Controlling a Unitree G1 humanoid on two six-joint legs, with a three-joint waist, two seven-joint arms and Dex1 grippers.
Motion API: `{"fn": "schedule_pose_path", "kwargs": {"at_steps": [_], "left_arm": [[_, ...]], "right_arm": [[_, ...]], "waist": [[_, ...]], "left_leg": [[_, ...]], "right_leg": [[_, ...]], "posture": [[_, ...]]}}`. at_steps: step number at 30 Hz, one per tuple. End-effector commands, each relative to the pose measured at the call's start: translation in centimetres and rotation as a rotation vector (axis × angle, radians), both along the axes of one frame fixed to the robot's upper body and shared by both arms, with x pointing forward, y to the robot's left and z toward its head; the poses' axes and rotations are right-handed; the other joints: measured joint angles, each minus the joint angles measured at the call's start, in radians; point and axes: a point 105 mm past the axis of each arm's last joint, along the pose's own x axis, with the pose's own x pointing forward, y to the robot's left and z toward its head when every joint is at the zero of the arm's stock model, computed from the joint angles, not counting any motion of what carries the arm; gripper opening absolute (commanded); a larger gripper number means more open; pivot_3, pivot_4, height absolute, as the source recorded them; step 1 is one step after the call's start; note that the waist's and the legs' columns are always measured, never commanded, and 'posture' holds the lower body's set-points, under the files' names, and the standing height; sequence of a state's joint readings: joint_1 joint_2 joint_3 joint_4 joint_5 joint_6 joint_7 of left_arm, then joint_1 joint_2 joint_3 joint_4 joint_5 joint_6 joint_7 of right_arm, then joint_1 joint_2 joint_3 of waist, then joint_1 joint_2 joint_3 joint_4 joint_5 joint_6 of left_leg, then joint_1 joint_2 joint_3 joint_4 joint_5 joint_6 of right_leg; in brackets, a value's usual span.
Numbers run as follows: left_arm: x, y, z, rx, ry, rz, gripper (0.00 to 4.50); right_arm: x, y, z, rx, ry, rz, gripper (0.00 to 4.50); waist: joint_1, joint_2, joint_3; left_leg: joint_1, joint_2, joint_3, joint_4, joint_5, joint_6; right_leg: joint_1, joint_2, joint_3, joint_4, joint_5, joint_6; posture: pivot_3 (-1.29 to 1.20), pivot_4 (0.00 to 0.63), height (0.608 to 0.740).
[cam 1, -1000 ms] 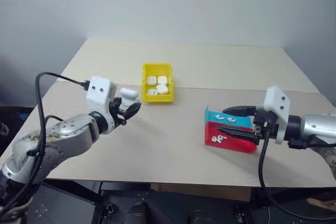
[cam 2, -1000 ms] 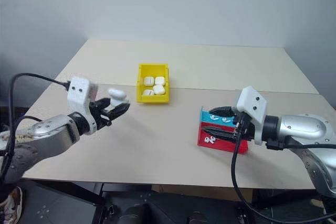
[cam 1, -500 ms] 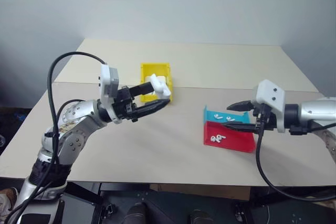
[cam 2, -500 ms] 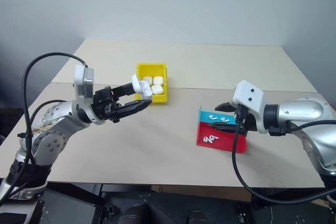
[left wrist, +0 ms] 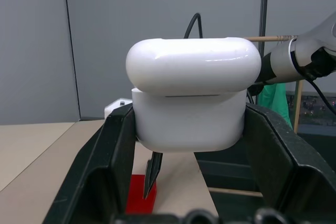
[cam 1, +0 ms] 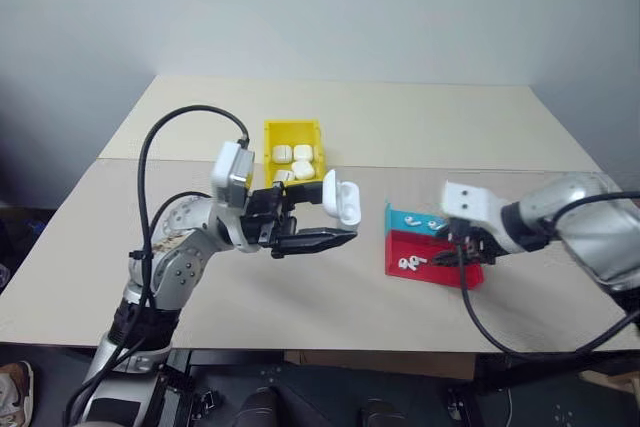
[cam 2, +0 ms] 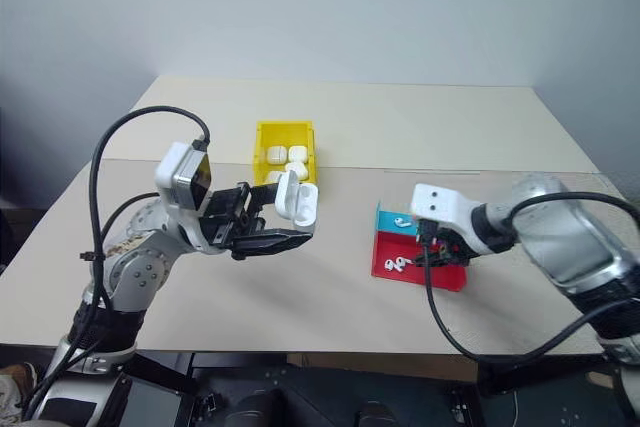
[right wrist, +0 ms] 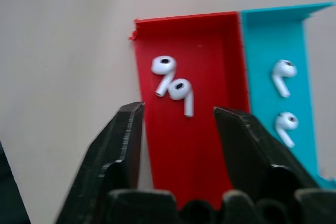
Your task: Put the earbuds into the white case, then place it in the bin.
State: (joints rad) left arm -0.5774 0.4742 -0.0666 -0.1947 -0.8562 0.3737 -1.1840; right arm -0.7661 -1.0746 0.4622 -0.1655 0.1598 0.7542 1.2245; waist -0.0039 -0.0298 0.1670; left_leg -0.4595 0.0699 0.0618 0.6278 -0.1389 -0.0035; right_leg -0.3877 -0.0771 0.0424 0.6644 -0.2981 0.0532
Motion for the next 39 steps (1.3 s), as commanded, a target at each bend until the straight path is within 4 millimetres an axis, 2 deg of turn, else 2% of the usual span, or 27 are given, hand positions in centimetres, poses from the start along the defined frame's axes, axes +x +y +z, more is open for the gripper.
{"fn": "schedule_pose_path", "kwargs": {"at_steps": [1, 5, 14, 39], "left_arm": [[-0.3, 0.5, 0.7, -0.015, -0.044, 0.009, 2.77], [-0.2, 0.9, 0.6, -0.009, -0.038, 0.034, 2.77], [-0.4, 1.2, 0.3, 0.000, -0.034, 0.065, 2.77], [-0.7, 1.5, 0.4, 0.006, -0.025, 0.132, 2.77]], "right_arm": [[1.3, 0.1, 0.4, -0.074, -0.053, 0.010, 1.83], [2.0, 0.0, -0.7, -0.146, -0.061, 0.048, 1.83], [2.9, 0.2, -1.7, -0.175, -0.087, 0.133, 1.83], [3.6, 1.1, -2.6, -0.167, -0.075, 0.201, 1.83]], "waist": [[-0.003, 0.000, 0.000], [-0.002, 0.000, 0.000], [-0.002, 0.000, 0.000], [-0.002, 0.000, 0.000]], "left_leg": [[0.000, 0.000, 0.000, 0.000, 0.000, 0.000], [0.000, 0.000, 0.000, 0.000, 0.000, 0.000], [0.000, 0.000, 0.000, 0.000, 0.000, 0.000], [0.000, 0.000, 0.000, 0.000, 0.000, 0.000]], "right_leg": [[0.000, 0.000, 0.000, 0.000, 0.000, 0.000], [0.000, 0.000, -0.001, 0.000, 0.000, 0.000], [0.000, 0.000, -0.001, 0.000, 0.000, 0.000], [0.001, 0.000, -0.001, 0.000, 0.000, 0.000]], "posture": [[0.00, 0.150, 0.740], [0.00, 0.150, 0.740], [0.00, 0.150, 0.740], [0.00, 0.150, 0.740]]}}
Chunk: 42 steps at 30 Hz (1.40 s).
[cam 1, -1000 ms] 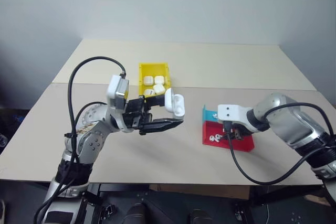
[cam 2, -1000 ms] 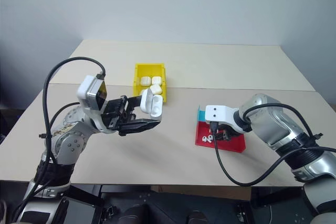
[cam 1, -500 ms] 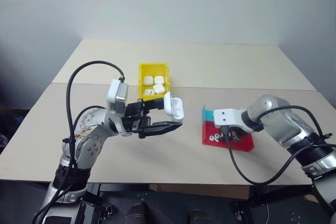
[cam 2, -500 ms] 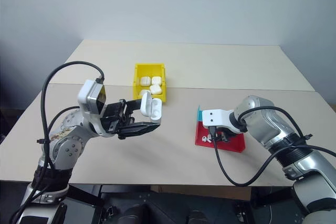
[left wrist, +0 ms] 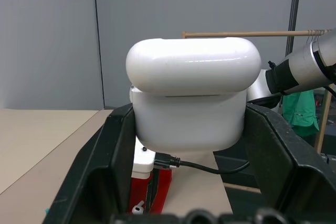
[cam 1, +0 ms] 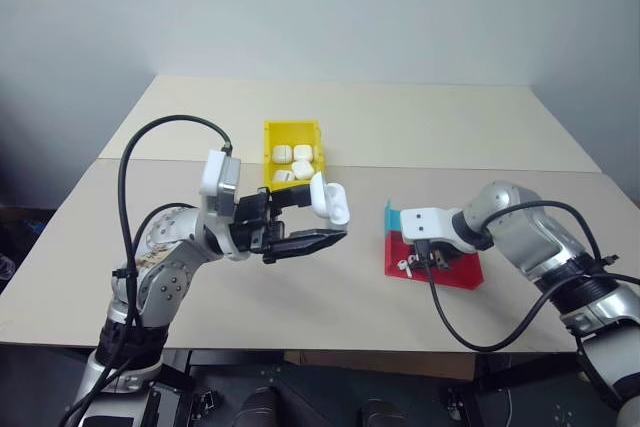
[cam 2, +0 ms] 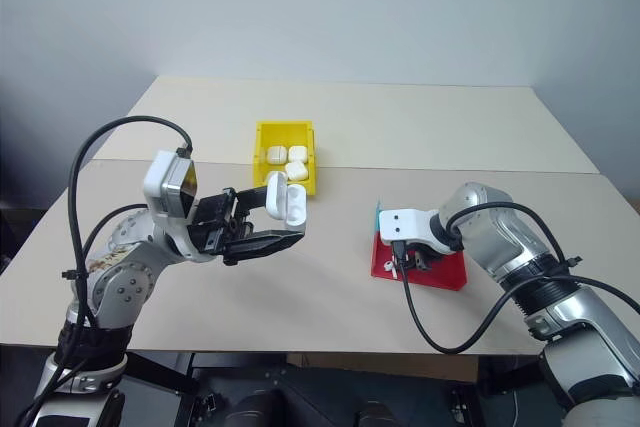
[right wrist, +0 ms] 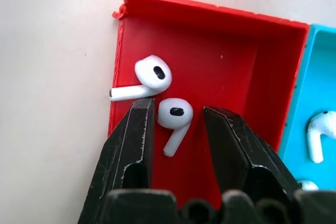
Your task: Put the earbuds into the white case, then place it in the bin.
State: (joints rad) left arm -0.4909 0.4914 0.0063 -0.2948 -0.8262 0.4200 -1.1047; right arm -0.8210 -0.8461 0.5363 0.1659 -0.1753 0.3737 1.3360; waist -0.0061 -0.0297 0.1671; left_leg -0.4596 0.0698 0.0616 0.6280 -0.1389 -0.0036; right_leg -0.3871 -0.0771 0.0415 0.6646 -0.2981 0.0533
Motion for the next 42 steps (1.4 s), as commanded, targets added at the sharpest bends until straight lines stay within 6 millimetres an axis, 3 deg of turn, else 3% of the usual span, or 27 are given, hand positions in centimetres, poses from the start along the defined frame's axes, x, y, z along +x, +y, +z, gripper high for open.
{"fn": "schedule_pose_path", "kwargs": {"at_steps": [1, 11, 16, 23, 25, 28, 30, 32, 38, 42], "left_arm": [[-0.6, 0.2, 0.8, -0.004, -0.041, 0.004, 2.77], [-0.6, 0.3, 0.8, 0.000, -0.037, 0.008, 2.77], [-0.6, 0.3, 0.9, 0.002, -0.041, 0.012, 2.77], [-0.6, 0.3, 0.9, 0.001, -0.038, 0.014, 2.77], [-0.6, 0.3, 0.9, -0.002, -0.035, 0.013, 2.77], [-0.5, 0.3, 1.0, -0.009, -0.031, 0.005, 2.77], [-0.5, 0.1, 1.1, -0.014, -0.021, -0.020, 2.77], [-0.4, -0.2, 1.2, -0.013, -0.017, -0.052, 2.77], [-0.1, -2.2, 2.1, -0.045, -0.047, -0.164, 2.77], [0.1, -3.3, 2.7, -0.064, -0.050, -0.226, 2.77]], "right_arm": [[0.5, 0.0, 1.1, -0.003, -0.041, 0.006, 1.83], [0.2, -0.5, 0.7, -0.024, -0.029, 0.005, 1.83], [0.2, -0.4, 0.5, -0.022, -0.023, 0.002, 0.65], [0.2, -0.3, 1.4, 0.036, -0.034, -0.030, 0.61], [0.4, -0.2, 3.5, 0.110, -0.081, -0.069, 0.61], [-0.6, 0.2, 8.1, 0.312, -0.132, -0.115, 0.61], [-2.1, 0.6, 12.2, 0.589, -0.169, -0.125, 0.61], [-3.8, 0.5, 14.9, 0.831, -0.218, -0.102, 0.61], [-7.6, 1.5, 18.2, 1.339, -0.202, -0.066, 0.61], [-9.2, 3.9, 19.0, 1.491, -0.194, -0.010, 0.61]], "waist": [[0.000, 0.000, 0.000], [0.000, 0.000, 0.000], [0.000, 0.000, 0.000], [0.000, 0.000, 0.000], [0.001, 0.000, 0.000], [0.002, 0.001, 0.001], [0.004, 0.001, 0.001], [0.009, 0.001, 0.001], [0.017, 0.001, 0.000], [0.010, 0.001, 0.000]], "left_leg": [[0.000, 0.000, 0.000, 0.000, 0.000, 0.000], [0.000, 0.000, 0.000, 0.000, 0.000, 0.000], [0.000, 0.000, 0.000, 0.000, 0.000, 0.000], [0.000, 0.000, 0.000, 0.000, 0.000, 0.000], [0.000, 0.000, 0.000, 0.000, 0.000, 0.000], [0.000, 0.000, 0.000, -0.001, 0.000, 0.000], [0.000, 0.000, 0.000, -0.001, 0.000, 0.000], [0.000, 0.000, 0.000, -0.001, 0.000, 0.000], [0.000, 0.000, -0.001, 0.001, 0.000, 0.000], [0.000, 0.000, -0.002, 0.000, 0.000, 0.000]], "right_leg": [[0.000, 0.000, 0.000, 0.000, 0.000, 0.000], [0.000, 0.000, 0.000, 0.000, 0.000, 0.000], [0.000, 0.000, 0.000, 0.000, 0.000, 0.000], [0.000, 0.000, 0.000, 0.000, 0.000, 0.000], [0.000, 0.000, 0.000, 0.000, 0.000, 0.000], [0.000, 0.000, 0.000, 0.000, 0.000, 0.000], [0.000, 0.000, 0.000, 0.000, 0.000, 0.000], [0.000, 0.000, 0.000, 0.000, 0.000, 0.000], [0.002, 0.000, -0.001, 0.000, 0.001, 0.000], [0.001, 0.000, -0.001, 0.000, 0.001, 0.000]], "posture": [[0.00, 0.150, 0.740], [0.00, 0.150, 0.740], [0.00, 0.150, 0.740], [0.00, 0.150, 0.740], [0.00, 0.150, 0.740], [0.00, 0.150, 0.740], [0.00, 0.150, 0.740], [0.00, 0.150, 0.740], [0.00, 0.150, 0.740], [0.00, 0.150, 0.740]]}}
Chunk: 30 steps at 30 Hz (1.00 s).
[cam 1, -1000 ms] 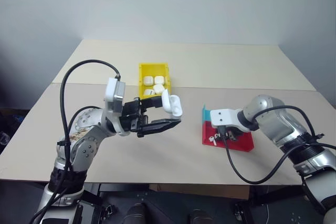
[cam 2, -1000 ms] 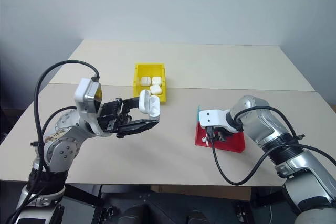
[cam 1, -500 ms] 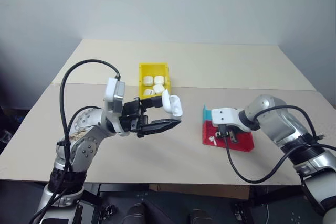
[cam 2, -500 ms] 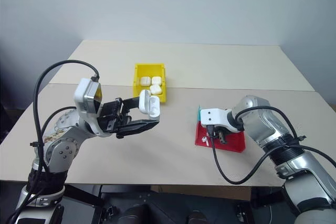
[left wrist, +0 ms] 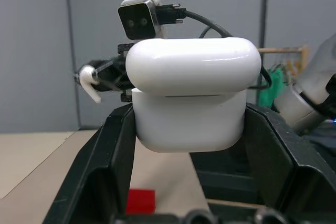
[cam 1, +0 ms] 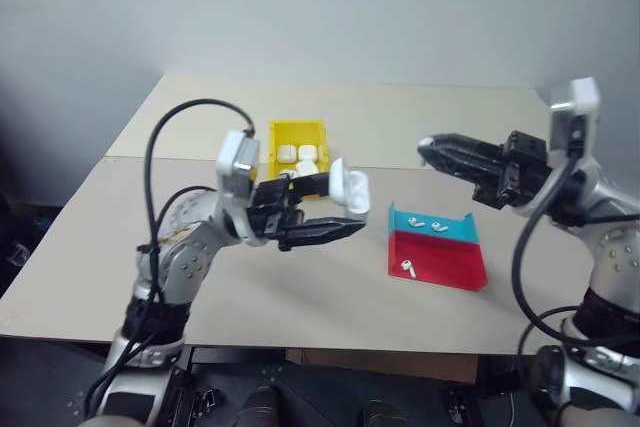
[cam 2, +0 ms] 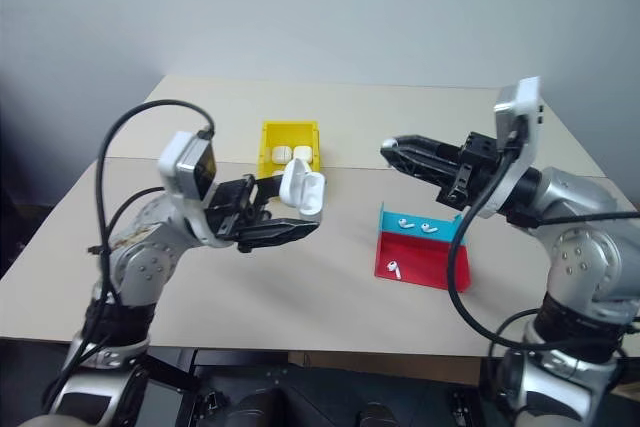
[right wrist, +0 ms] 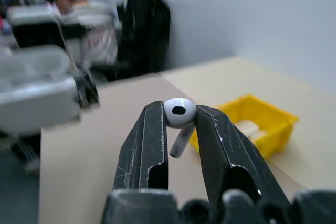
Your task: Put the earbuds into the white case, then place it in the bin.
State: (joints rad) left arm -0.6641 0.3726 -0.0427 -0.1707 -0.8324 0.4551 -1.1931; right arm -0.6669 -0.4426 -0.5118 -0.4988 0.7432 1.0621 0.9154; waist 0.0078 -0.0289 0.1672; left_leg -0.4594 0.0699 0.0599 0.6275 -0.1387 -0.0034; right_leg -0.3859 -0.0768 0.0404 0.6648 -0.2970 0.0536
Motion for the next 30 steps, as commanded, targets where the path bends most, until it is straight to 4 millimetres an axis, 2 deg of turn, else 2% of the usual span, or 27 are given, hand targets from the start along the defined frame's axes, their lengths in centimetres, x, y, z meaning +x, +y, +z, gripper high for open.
{"fn": "schedule_pose_path", "kwargs": {"at_steps": [1, 5, 12, 25, 30], "left_arm": [[-0.2, -0.6, 0.7, -0.014, -0.039, -0.047, 2.77], [0.1, -1.2, 0.7, -0.009, -0.043, -0.059, 2.77], [0.6, -1.4, 0.7, -0.014, -0.028, -0.027, 2.77], [0.1, -1.0, 0.6, -0.005, -0.018, -0.025, 2.77], [0.3, -1.1, 0.7, -0.007, -0.020, -0.017, 2.77]], "right_arm": [[-1.8, 1.4, 1.4, 0.083, -0.054, 0.024, 0.61], [-2.8, 3.0, 1.1, 0.113, -0.051, 0.063, 0.61], [-3.7, 3.6, 0.5, 0.095, -0.041, 0.089, 0.61], [-2.6, 3.9, -0.4, -0.002, -0.087, 0.002, 0.61], [-2.9, 3.8, -1.3, -0.061, -0.102, 0.017, 0.61]], "waist": [[-0.006, 0.000, 0.000], [-0.009, 0.000, 0.000], [-0.011, 0.000, 0.000], [-0.020, 0.000, 0.000], [-0.018, 0.000, 0.000]], "left_leg": [[0.000, 0.000, 0.000, -0.001, 0.000, 0.000], [0.000, 0.000, 0.000, -0.001, 0.000, 0.000], [0.000, 0.000, 0.000, 0.000, 0.000, 0.000], [0.000, 0.000, 0.000, -0.001, 0.000, 0.000], [0.000, 0.000, 0.000, -0.001, 0.000, 0.000]], "right_leg": [[0.000, 0.000, 0.001, 0.000, 0.000, 0.000], [-0.001, 0.000, 0.001, 0.000, 0.000, 0.000], [0.000, 0.000, 0.000, 0.000, 0.000, 0.000], [0.000, 0.000, 0.000, -0.001, 0.000, 0.000], [0.000, 0.000, 0.000, -0.001, 0.000, 0.000]], "posture": [[0.00, 0.150, 0.740], [0.00, 0.150, 0.740], [0.00, 0.150, 0.740], [0.00, 0.150, 0.740], [0.00, 0.150, 0.740]]}}
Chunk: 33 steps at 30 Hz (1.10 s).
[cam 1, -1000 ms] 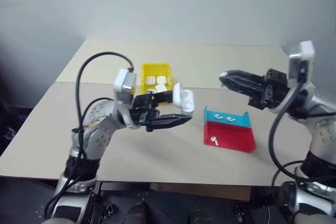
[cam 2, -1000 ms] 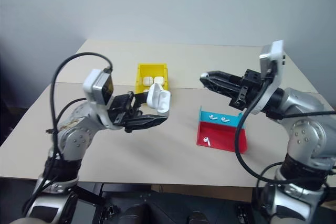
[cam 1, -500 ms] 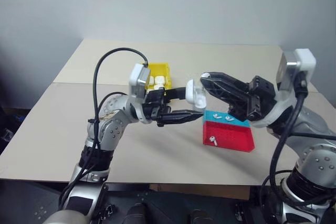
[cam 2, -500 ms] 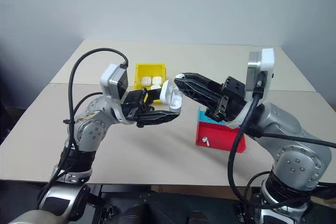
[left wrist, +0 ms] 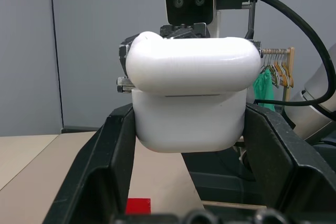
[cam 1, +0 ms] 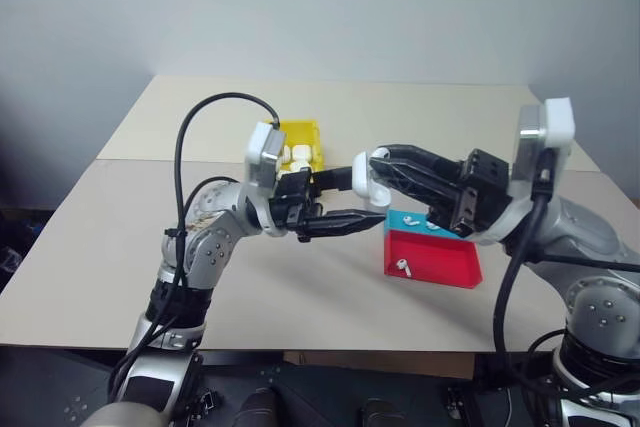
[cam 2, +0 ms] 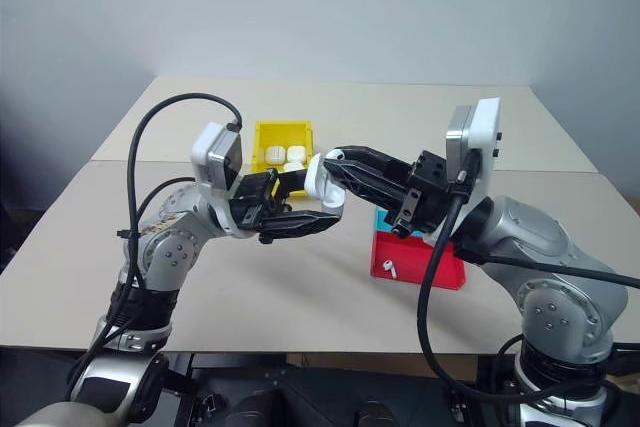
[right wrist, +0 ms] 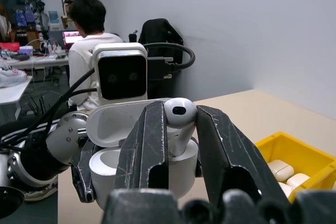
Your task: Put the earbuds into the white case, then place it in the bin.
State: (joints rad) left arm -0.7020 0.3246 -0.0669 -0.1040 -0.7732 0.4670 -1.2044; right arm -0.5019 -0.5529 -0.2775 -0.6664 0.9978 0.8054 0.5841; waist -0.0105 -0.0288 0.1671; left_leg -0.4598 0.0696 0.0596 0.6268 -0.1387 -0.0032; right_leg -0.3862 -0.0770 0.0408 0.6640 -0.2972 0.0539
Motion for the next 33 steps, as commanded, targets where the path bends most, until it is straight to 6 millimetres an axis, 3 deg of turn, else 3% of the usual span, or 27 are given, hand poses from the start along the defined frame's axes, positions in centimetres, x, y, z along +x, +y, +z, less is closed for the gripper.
{"fn": "schedule_pose_path", "kwargs": {"at_steps": [1, 2, 12, 17, 20, 24, 29, 33], "left_arm": [[-0.6, 0.2, 1.3, -0.033, -0.052, -0.009, 2.77], [-0.5, 0.2, 1.3, -0.034, -0.053, -0.006, 2.77], [-0.1, 0.2, 1.4, -0.039, -0.061, 0.012, 2.77], [0.1, 1.0, 1.1, -0.022, -0.060, 0.052, 2.77], [0.5, 2.0, 0.9, -0.007, -0.053, 0.101, 2.77], [1.0, 3.5, 0.8, -0.011, -0.052, 0.164, 2.77], [1.0, 4.1, 0.6, -0.035, -0.061, 0.215, 2.77], [0.8, 3.9, 0.4, -0.055, -0.060, 0.240, 2.77]], "right_arm": [[-0.7, 0.0, -0.3, -0.045, -0.037, 0.018, 0.61], [-0.8, 0.1, -0.5, -0.056, -0.042, 0.031, 0.61], [0.1, -0.4, -0.6, -0.114, -0.053, -0.001, 3.94], [2.1, -3.0, 1.4, -0.185, -0.093, -0.126, 3.94], [3.5, -4.3, 2.3, -0.325, -0.117, -0.183, 3.94], [7.4, -5.0, -0.6, -0.825, -0.175, -0.240, 3.94], [11.4, -4.8, -3.7, -1.185, -0.212, -0.114, 3.94], [14.6, -5.8, -6.0, -1.456, -0.283, -0.040, 3.94]], "waist": [[-0.001, 0.000, 0.000], [-0.001, 0.000, 0.000], [-0.001, 0.000, 0.000], [-0.001, 0.000, 0.000], [-0.003, 0.000, 0.000], [-0.009, 0.002, 0.000], [-0.012, 0.002, 0.000], [-0.004, 0.002, 0.002]], "left_leg": [[0.000, 0.000, 0.000, 0.000, 0.000, 0.000], [0.000, 0.000, 0.000, 0.000, 0.000, 0.000], [0.000, 0.000, 0.000, 0.000, 0.000, 0.000], [0.000, 0.000, 0.000, 0.000, 0.000, 0.000], [0.000, 0.000, 0.000, 0.000, 0.000, 0.000], [0.000, 0.001, 0.001, -0.001, 0.000, 0.000], [0.000, 0.001, 0.002, 0.000, 0.000, 0.000], [-0.001, 0.001, 0.002, -0.001, 0.000, 0.000]], "right_leg": [[0.000, 0.000, 0.000, 0.000, 0.000, 0.000], [0.000, 0.000, 0.000, 0.000, 0.000, 0.000], [0.000, 0.000, 0.000, 0.000, 0.000, 0.000], [0.000, 0.000, 0.000, 0.000, 0.000, 0.000], [0.000, 0.000, 0.000, 0.000, 0.000, 0.000], [-0.002, 0.000, 0.001, 0.000, 0.000, -0.001], [-0.003, 0.000, 0.002, 0.000, 0.000, -0.001], [-0.003, 0.000, 0.001, 0.000, -0.001, -0.001]], "posture": [[0.00, 0.150, 0.740], [0.00, 0.150, 0.740], [0.00, 0.150, 0.740], [0.00, 0.150, 0.740], [0.00, 0.150, 0.740], [0.00, 0.150, 0.740], [0.00, 0.150, 0.740], [0.00, 0.150, 0.740]]}}
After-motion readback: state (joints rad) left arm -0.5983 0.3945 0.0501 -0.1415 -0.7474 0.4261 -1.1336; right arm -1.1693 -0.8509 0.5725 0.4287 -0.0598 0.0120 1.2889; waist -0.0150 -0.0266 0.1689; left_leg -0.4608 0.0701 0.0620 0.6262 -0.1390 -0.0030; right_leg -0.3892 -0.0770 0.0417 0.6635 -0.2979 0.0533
